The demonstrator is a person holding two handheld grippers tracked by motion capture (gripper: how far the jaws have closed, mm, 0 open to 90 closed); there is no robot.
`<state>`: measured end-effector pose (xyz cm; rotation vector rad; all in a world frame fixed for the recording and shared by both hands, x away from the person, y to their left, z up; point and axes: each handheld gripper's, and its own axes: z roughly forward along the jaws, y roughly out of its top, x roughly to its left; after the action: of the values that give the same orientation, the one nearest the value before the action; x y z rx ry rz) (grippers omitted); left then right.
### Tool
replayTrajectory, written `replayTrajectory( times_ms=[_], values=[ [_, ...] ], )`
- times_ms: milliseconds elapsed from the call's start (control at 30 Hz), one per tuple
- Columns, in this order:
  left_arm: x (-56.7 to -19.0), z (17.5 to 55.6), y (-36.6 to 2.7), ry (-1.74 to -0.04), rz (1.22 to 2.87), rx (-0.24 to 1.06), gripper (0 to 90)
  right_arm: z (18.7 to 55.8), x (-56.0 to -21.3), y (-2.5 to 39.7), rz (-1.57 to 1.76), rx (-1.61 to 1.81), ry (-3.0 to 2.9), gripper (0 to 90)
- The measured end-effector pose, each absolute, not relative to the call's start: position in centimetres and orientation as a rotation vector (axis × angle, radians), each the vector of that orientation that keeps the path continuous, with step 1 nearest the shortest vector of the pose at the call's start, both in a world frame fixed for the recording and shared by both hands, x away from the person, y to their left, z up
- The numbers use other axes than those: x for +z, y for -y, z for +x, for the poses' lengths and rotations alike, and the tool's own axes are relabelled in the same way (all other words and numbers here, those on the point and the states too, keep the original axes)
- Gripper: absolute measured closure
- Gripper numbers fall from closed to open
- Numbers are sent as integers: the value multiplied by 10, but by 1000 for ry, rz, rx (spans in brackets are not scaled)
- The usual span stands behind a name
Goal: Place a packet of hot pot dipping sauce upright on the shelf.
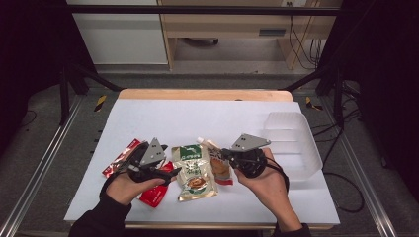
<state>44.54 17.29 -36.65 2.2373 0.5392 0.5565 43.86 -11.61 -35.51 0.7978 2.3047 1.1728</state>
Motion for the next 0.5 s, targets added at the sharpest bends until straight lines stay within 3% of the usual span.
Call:
replayTrajectory(
  times_ms=[500],
  values=[
    [-346, 475, -148, -441, 2261, 472, 302, 435, -345, 96, 657, 1274, -2357, 900]
  ],
)
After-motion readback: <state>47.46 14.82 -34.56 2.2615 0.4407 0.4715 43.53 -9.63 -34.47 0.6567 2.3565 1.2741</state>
